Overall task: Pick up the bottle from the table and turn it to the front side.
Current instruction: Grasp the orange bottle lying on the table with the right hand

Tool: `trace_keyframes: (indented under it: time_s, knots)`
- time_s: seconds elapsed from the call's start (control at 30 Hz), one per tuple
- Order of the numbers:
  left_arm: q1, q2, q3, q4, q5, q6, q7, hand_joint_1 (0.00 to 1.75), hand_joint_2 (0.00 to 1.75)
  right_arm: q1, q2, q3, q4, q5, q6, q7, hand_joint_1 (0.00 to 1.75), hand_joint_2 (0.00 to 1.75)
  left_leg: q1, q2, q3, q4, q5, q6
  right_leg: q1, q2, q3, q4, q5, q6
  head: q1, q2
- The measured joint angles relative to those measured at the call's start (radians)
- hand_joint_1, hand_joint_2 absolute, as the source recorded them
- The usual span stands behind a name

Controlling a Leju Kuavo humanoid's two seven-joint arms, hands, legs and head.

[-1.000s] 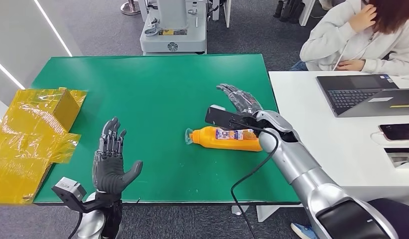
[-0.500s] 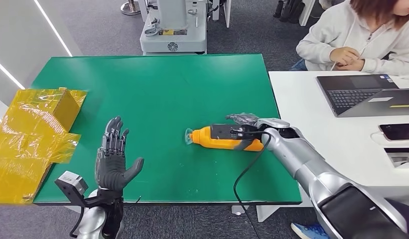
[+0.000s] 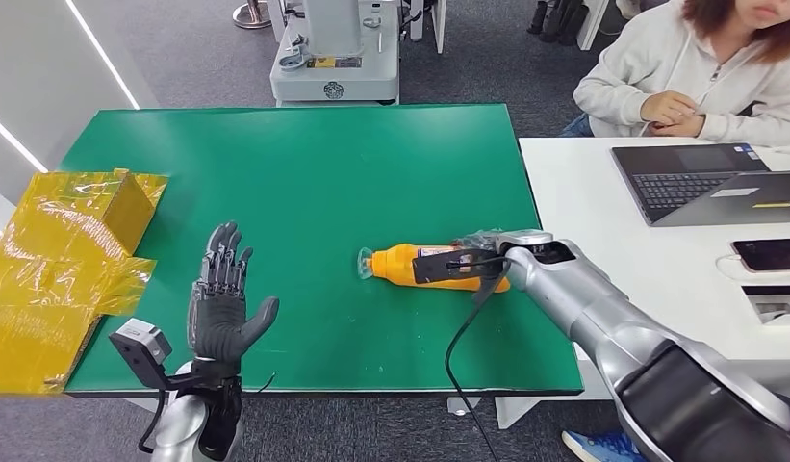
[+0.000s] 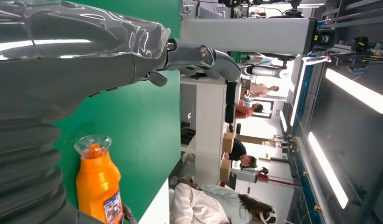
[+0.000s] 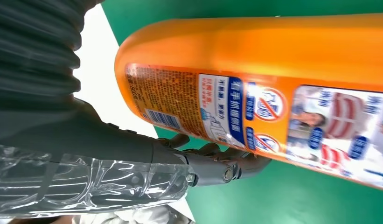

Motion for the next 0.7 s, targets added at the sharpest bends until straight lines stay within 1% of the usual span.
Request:
trace_keyframes:
  time_s: [0.23, 0.37, 0.7]
  knots:
    - [-0.003, -0.005, -0.002, 0.024, 0.001, 0.004, -0.002, 0.0, 1.75, 0.002, -0.025, 0.065, 0.005, 0.019, -0.035, 0.01, 0.0, 1.75, 0.0, 0.0, 0.0, 0.0, 0.0, 0.0, 0.0, 0.001, 0.0, 0.0, 0.0, 0.0, 0.0, 0.0]
    - [-0.003, -0.005, -0.004, 0.036, 0.002, 0.009, -0.004, 0.0, 1.75, 0.003, -0.026, 0.097, 0.014, 0.026, -0.049, 0.014, 1.75, 1.75, 0.0, 0.001, 0.0, 0.0, 0.0, 0.0, 0.0, 0.001, 0.0, 0.0, 0.0, 0.0, 0.0, 0.0]
    - [-0.003, -0.005, -0.004, 0.042, 0.004, 0.015, -0.004, 0.0, 1.75, 0.011, -0.026, 0.123, 0.026, 0.016, -0.111, 0.015, 1.75, 1.75, 0.0, 0.001, 0.0, 0.0, 0.0, 0.0, 0.0, 0.002, 0.0, 0.0, 0.0, 0.0, 0.0, 0.0]
